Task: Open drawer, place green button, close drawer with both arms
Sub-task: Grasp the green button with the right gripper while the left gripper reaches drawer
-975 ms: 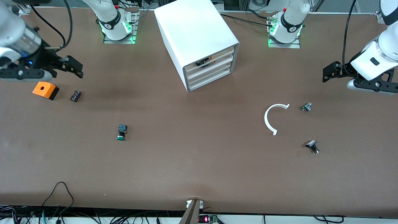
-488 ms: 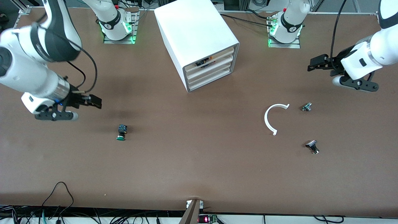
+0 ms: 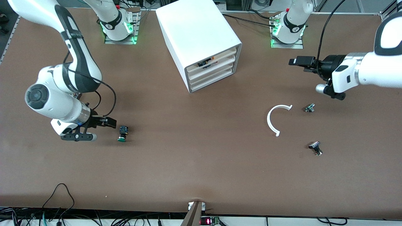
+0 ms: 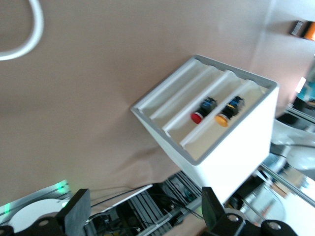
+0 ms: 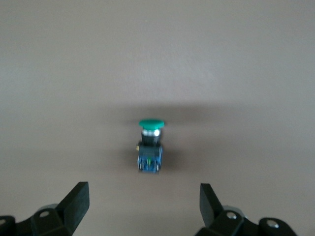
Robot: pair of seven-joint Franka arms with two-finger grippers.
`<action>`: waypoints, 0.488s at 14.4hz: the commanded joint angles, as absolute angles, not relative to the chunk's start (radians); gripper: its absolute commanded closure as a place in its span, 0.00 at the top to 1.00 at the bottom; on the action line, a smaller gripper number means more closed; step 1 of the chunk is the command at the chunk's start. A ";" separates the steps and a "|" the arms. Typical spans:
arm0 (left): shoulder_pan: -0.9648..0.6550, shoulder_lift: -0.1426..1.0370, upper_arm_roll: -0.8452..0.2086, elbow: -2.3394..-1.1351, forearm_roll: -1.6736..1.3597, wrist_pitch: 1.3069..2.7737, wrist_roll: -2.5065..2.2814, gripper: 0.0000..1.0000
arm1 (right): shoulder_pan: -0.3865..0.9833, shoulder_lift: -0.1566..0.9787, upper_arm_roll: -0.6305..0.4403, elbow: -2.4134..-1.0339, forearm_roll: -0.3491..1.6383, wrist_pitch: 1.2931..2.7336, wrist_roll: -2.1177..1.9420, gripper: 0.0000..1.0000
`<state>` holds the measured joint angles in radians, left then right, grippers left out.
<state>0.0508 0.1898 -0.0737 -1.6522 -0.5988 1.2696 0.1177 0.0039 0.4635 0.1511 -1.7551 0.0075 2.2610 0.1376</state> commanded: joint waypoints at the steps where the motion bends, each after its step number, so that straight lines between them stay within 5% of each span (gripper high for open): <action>1: 0.052 0.288 -0.077 -1.638 -0.702 1.235 0.285 0.99 | 0.003 0.524 0.150 -1.822 0.009 2.434 0.054 0.99; 7: 0.055 0.448 -0.075 -1.660 -0.865 1.330 0.673 0.99 | 0.009 0.601 0.150 -1.853 0.008 2.519 0.017 0.99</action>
